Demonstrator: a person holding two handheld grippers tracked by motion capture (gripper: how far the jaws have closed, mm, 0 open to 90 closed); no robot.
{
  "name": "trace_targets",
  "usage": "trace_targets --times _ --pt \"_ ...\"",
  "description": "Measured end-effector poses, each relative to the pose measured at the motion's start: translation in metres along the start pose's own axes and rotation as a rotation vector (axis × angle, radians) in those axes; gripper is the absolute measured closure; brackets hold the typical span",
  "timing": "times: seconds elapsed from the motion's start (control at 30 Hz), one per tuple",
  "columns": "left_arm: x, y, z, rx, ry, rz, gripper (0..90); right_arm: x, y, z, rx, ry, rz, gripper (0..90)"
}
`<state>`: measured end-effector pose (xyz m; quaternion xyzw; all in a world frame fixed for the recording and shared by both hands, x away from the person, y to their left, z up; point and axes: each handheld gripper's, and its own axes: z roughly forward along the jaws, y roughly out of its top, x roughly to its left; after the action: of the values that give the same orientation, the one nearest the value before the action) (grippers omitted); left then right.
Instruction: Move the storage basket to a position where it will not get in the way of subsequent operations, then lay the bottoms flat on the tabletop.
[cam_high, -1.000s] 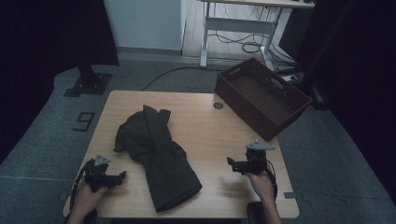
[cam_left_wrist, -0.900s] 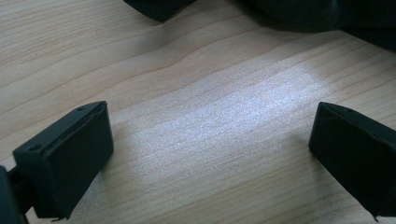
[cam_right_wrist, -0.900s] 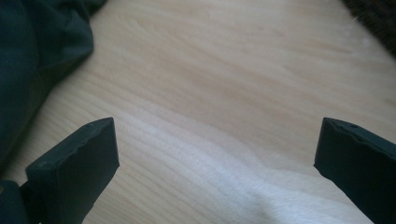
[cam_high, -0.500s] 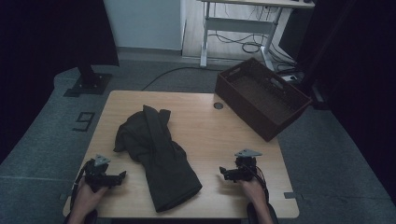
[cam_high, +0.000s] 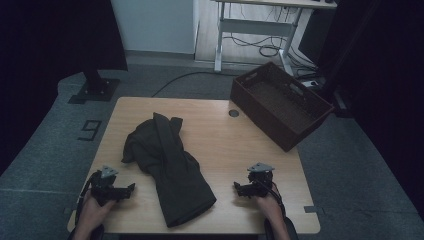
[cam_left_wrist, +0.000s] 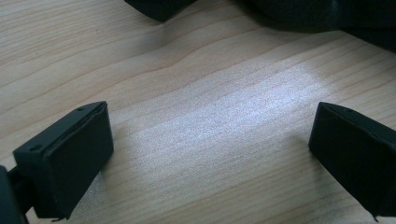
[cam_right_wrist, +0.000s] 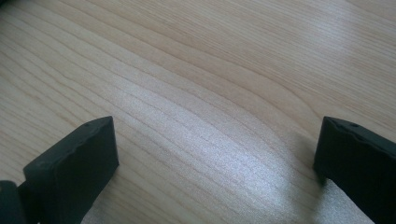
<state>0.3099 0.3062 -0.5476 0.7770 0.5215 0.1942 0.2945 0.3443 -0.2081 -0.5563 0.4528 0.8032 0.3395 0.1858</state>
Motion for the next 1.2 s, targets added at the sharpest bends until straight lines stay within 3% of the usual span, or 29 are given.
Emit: trace_targets --times 0.2,0.27,0.4,0.67,0.97,1.03,1.2 --pt "-0.002 0.002 -0.002 0.017 -0.007 0.015 0.3 0.0 0.0 -0.001 0.006 0.003 0.003 0.0" --pt "-0.006 0.005 -0.005 -0.004 -0.011 0.038 2.1 0.0 0.0 -0.001 0.011 0.004 0.002 0.0" --pt "-0.013 0.014 -0.013 -0.048 -0.061 0.071 2.1 0.0 0.0 -0.003 0.018 0.013 0.005 0.0" --pt "-0.031 0.038 -0.022 -0.091 -0.159 0.127 6.2 0.0 -0.001 -0.007 0.016 0.043 0.029 1.0" --pt "-0.07 0.089 -0.027 -0.113 -0.255 0.216 14.4 -0.001 -0.001 -0.009 0.014 0.065 0.046 2.8" --pt "-0.08 0.101 -0.025 -0.109 -0.299 0.226 14.7 0.0 -0.001 -0.009 0.014 0.066 0.037 3.6" --pt "-0.104 0.121 -0.014 -0.092 -0.351 0.265 15.7 0.0 -0.002 -0.009 0.011 0.067 0.023 3.6"
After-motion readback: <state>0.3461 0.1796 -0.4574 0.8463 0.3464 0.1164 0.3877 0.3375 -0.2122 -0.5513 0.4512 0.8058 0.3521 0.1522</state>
